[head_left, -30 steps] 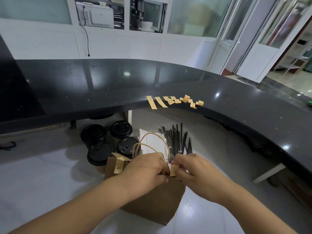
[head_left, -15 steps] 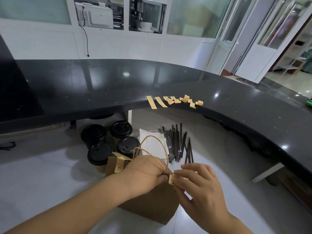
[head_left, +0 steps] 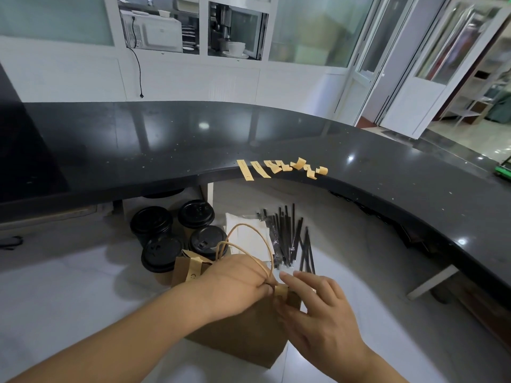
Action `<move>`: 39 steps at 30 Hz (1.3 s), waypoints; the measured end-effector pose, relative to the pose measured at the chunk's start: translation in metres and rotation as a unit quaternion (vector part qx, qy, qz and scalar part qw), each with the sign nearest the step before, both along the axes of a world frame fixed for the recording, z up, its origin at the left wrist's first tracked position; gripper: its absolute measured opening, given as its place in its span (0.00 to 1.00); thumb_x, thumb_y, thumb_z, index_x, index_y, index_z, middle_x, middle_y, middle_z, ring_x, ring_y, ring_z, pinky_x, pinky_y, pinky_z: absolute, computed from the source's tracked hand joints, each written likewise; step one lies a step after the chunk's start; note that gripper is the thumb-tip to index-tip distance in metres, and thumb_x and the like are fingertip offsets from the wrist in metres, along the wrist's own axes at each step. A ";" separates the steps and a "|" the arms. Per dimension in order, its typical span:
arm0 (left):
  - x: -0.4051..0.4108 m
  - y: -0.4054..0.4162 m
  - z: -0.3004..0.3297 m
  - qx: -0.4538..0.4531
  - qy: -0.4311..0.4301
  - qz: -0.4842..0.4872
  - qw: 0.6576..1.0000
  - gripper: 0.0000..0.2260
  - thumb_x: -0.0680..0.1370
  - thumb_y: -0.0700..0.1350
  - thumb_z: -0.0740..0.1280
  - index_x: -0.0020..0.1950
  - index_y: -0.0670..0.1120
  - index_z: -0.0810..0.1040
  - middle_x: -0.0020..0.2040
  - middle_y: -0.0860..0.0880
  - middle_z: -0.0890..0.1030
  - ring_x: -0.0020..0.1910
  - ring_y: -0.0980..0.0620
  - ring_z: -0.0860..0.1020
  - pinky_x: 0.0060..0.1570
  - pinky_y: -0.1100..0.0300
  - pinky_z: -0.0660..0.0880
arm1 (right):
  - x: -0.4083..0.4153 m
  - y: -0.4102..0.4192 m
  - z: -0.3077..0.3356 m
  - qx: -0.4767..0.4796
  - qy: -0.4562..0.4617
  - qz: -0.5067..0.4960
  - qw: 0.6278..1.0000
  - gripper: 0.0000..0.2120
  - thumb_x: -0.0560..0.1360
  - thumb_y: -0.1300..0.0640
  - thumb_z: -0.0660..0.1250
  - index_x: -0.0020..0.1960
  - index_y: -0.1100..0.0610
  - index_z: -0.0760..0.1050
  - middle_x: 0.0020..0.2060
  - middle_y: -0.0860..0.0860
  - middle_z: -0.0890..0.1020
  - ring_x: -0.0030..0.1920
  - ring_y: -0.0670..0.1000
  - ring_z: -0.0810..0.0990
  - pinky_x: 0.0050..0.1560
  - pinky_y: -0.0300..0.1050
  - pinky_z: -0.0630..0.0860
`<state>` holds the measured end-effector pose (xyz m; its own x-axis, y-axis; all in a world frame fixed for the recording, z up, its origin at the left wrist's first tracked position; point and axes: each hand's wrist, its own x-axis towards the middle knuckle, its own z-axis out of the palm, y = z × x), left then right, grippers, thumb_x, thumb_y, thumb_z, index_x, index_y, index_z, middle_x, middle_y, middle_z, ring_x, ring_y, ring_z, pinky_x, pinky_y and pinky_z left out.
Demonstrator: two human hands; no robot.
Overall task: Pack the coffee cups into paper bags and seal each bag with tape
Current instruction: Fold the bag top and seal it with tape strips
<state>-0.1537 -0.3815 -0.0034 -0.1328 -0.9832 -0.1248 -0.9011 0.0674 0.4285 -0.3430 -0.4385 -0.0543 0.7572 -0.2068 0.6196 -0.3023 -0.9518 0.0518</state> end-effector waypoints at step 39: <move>0.012 0.021 -0.026 -0.211 0.013 -0.047 0.976 0.21 0.67 0.39 0.66 0.60 0.49 0.76 0.57 0.53 0.79 0.57 0.55 0.76 0.60 0.62 0.72 | 0.026 -0.010 0.039 0.247 0.111 -0.119 0.955 0.04 0.59 0.47 0.71 0.32 0.46 0.80 0.29 0.39 0.77 0.38 0.47 0.74 0.38 0.41 0.71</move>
<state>-0.1414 -0.3605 -0.0297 -0.2220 -0.9300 0.2930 -0.8718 0.3239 0.3675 -0.3168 -0.4483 -0.0157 0.7530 -0.6160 0.2314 -0.5475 -0.7816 -0.2989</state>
